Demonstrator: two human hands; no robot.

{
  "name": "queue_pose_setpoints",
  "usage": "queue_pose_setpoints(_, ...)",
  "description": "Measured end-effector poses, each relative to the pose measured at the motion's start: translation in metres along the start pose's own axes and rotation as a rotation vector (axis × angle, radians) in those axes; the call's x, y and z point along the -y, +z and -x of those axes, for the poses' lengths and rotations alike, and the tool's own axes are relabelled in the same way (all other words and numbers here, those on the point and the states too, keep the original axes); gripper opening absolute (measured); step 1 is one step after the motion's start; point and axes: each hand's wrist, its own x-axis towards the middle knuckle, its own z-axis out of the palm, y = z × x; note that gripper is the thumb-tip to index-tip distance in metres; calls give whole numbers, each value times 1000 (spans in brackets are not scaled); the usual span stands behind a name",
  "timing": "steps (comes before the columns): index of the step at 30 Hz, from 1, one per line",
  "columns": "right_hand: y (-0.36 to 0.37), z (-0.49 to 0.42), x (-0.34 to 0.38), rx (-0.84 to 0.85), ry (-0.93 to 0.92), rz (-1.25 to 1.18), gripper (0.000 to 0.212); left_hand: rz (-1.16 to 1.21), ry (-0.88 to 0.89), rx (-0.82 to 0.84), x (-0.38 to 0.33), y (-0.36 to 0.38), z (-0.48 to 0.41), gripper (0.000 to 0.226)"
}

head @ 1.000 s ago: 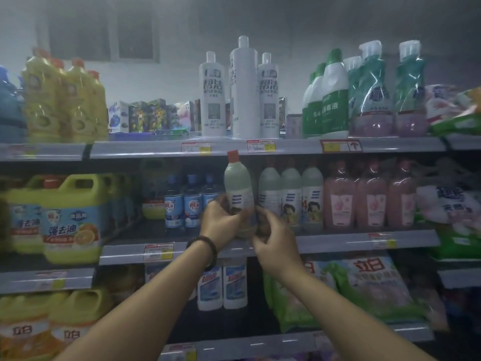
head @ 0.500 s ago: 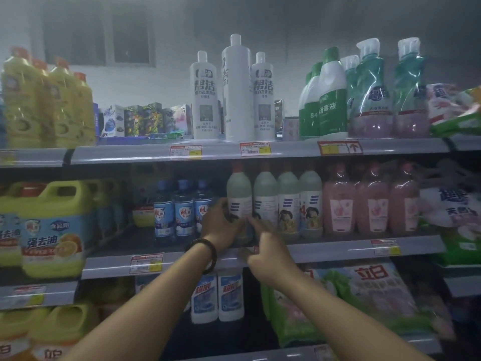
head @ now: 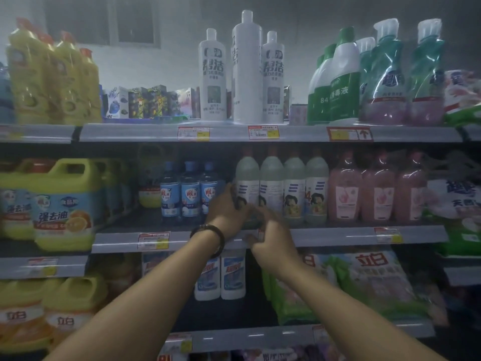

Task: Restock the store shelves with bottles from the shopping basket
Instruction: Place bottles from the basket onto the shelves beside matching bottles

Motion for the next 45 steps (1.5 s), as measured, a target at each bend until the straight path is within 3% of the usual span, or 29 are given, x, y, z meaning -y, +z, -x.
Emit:
queue_pose_setpoints(6, 26, 59, 2, -86, -38, -98, 19, -69, 140, -261, 44, -26, 80, 21)
queue_pose_setpoints(10, 80, 116, -20, 104, -13, -158, 11, -75, 23, -377, 122, -29, 169, 10)
queue_pose_setpoints(15, 165, 188, -71, 252, 150, -185, 28, -62, -309, -277, 234, -12, 274, 27)
queue_pose_setpoints(19, 226, 231, -101, 332, 374, -267, 18, -119, -625, 42, 309, 0, 331, 33)
queue_pose_setpoints(21, 254, 239, -112, 337, 502, -320, 26, -149, -733, 194, 324, -5, 341, 28)
queue_pose_setpoints(23, 279, 239, -120, 360, 569, -345, 33, -84, -788, 238, 330, -11, 337, 27)
queue_pose_setpoints(25, 301, 233, -131, 396, 616, -350, 36, -57, -798, 214, 338, -13, 325, 36)
queue_pose_setpoints(29, 343, 216, -152, 407, 631, -274, 40, 21, -786, 203, 380, -6, 299, 29)
queue_pose_setpoints(31, 360, 207, -161, 387, 623, -261, 40, 58, -793, 160, 446, 12, 296, 77)
queue_pose_setpoints(32, 367, 203, -162, 378, 621, -271, 41, 83, -810, 145, 475, 21, 296, 90)
queue_pose_setpoints(33, 374, 200, -165, 375, 618, -283, 42, 134, -799, 145, 490, 27, 295, 81)
queue_pose_setpoints(36, 389, 192, -171, 380, 583, -325, 52, 209, -768, 104, 434, 23, 277, 28)
queue_pose_setpoints(40, 399, 186, -184, 410, 542, -327, 53, 255, -748, 105, 445, 34, 272, 26)
queue_pose_setpoints(45, 396, 184, -189, 398, 534, -363, 45, 321, -790, 83, 455, 30, 267, 51)
